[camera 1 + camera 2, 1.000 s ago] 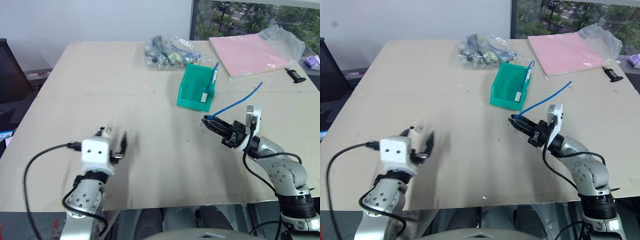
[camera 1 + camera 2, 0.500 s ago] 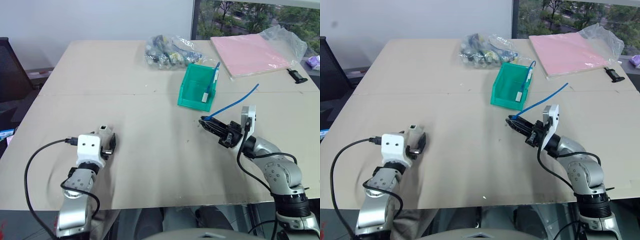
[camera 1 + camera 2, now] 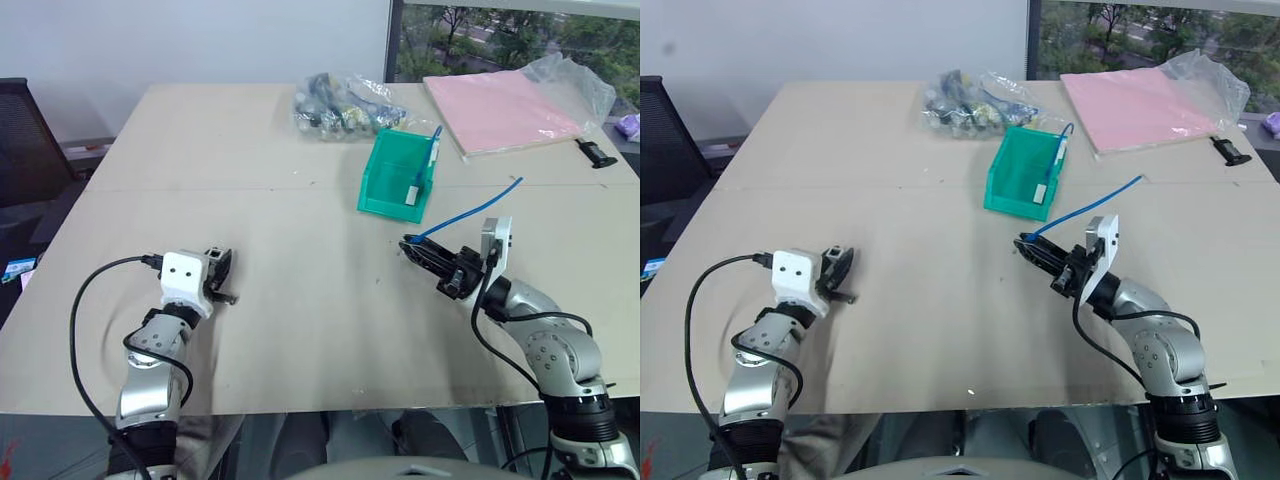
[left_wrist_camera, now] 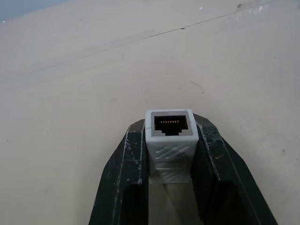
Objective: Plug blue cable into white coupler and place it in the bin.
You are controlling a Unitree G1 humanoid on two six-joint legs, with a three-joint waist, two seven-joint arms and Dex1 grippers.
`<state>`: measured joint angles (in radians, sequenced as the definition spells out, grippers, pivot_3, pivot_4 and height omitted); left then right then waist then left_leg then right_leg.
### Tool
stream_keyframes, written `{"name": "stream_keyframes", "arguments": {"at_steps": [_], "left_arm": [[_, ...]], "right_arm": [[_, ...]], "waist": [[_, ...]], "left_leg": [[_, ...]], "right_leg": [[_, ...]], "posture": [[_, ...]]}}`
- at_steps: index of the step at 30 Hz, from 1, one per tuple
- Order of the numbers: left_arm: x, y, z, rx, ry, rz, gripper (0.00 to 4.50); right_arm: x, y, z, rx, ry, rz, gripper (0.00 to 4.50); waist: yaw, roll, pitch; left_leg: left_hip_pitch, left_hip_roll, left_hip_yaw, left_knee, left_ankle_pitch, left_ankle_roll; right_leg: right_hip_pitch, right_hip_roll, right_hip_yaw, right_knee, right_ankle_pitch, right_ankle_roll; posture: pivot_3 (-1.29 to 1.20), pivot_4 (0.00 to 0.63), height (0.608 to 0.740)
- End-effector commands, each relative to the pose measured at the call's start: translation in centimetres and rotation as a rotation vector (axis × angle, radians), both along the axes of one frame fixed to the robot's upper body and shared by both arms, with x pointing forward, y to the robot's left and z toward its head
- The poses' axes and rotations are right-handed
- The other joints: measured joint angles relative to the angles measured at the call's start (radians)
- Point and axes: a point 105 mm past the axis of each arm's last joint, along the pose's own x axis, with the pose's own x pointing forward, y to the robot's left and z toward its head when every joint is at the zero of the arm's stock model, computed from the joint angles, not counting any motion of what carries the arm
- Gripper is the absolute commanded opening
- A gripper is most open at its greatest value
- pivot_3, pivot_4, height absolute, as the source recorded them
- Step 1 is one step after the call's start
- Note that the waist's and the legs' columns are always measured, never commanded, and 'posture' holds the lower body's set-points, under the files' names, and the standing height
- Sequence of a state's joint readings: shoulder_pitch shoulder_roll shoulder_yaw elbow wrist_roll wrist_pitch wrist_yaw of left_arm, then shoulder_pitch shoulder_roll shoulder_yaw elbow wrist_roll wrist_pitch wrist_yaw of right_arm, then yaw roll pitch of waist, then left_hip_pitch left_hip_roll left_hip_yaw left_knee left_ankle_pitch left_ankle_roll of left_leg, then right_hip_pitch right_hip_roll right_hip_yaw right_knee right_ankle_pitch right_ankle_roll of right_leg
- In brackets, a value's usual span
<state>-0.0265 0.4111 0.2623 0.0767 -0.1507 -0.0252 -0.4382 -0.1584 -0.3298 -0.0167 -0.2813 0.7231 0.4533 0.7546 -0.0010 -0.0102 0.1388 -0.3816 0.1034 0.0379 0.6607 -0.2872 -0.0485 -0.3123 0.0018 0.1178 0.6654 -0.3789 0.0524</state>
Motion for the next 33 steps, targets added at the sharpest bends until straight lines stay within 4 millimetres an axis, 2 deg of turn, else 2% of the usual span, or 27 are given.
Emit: {"name": "stream_keyframes", "arguments": {"at_steps": [1,4,8,11,14,18,23,29,33], "left_arm": [[-0.3,-7.1,0.2,-0.141,0.072,-0.384,0.61],[-1.8,-13.1,1.4,-0.138,0.138,-0.791,0.61],[-2.1,-18.1,1.3,-0.016,0.205,-1.120,0.61],[-1.8,-20.7,0.9,0.079,0.218,-1.281,0.61],[-0.8,-21.8,0.5,0.137,0.218,-1.360,0.61],[-0.2,-22.0,-0.8,0.229,0.243,-1.446,0.61],[0.7,-22.3,-0.7,0.229,0.246,-1.479,0.61],[0.5,-22.7,-1.2,0.225,0.258,-1.518,0.61],[0.4,-22.8,-1.5,0.222,0.258,-1.526,0.61]], "right_arm": [[-0.5,0.1,1.9,-0.007,-0.098,0.005,0.00],[-0.8,1.0,2.4,-0.064,-0.153,0.054,0.00],[-0.8,2.1,1.5,-0.180,-0.213,0.125,0.00],[-0.5,2.2,0.1,-0.264,-0.233,0.160,0.00],[-0.4,1.8,-1.0,-0.356,-0.273,0.197,0.00],[-0.1,1.1,-1.9,-0.446,-0.323,0.215,0.00],[0.3,0.8,-2.4,-0.490,-0.346,0.226,0.00],[-0.1,1.4,-2.0,-0.481,-0.374,0.251,0.00],[-0.2,1.1,-3.3,-0.558,-0.382,0.265,0.00]], "waist": [[0.011,0.000,0.000],[0.018,0.000,0.001],[0.009,0.000,0.002],[0.001,0.000,0.002],[-0.007,0.000,0.002],[-0.012,-0.001,0.003],[-0.011,-0.001,0.003],[-0.009,-0.001,0.003],[-0.009,-0.001,0.003]], "left_leg": [[0.000,0.000,0.000,0.000,0.000,0.000],[-0.002,-0.001,0.000,0.003,0.000,0.000],[-0.003,0.000,-0.002,0.004,0.000,0.000],[-0.003,0.000,-0.003,0.004,0.000,0.000],[-0.005,0.000,-0.003,0.006,0.000,0.000],[-0.006,0.000,-0.003,0.007,0.000,0.000],[-0.006,0.000,-0.003,0.007,0.000,0.000],[-0.006,0.000,-0.003,0.008,0.000,0.000],[-0.006,0.000,-0.004,0.009,0.000,0.000]], "right_leg": [[0.000,0.000,-0.001,0.000,0.000,0.000],[-0.001,-0.001,-0.003,0.000,0.000,0.000],[-0.001,0.001,-0.003,0.000,0.000,0.000],[-0.001,0.003,-0.001,-0.001,0.000,0.000],[-0.003,0.003,0.000,-0.003,0.000,0.000],[-0.005,0.003,-0.001,-0.003,0.000,0.000],[-0.004,0.003,-0.001,-0.003,0.000,0.000],[-0.003,0.002,-0.001,-0.002,0.000,0.000],[-0.003,0.002,-0.002,-0.001,0.000,0.000]], "posture": [[0.00,0.150,0.740],[0.00,0.150,0.740],[0.00,0.150,0.740],[0.00,0.150,0.740],[0.00,0.150,0.740],[0.00,0.150,0.740],[0.00,0.150,0.740],[0.00,0.150,0.740],[0.00,0.150,0.740]]}}
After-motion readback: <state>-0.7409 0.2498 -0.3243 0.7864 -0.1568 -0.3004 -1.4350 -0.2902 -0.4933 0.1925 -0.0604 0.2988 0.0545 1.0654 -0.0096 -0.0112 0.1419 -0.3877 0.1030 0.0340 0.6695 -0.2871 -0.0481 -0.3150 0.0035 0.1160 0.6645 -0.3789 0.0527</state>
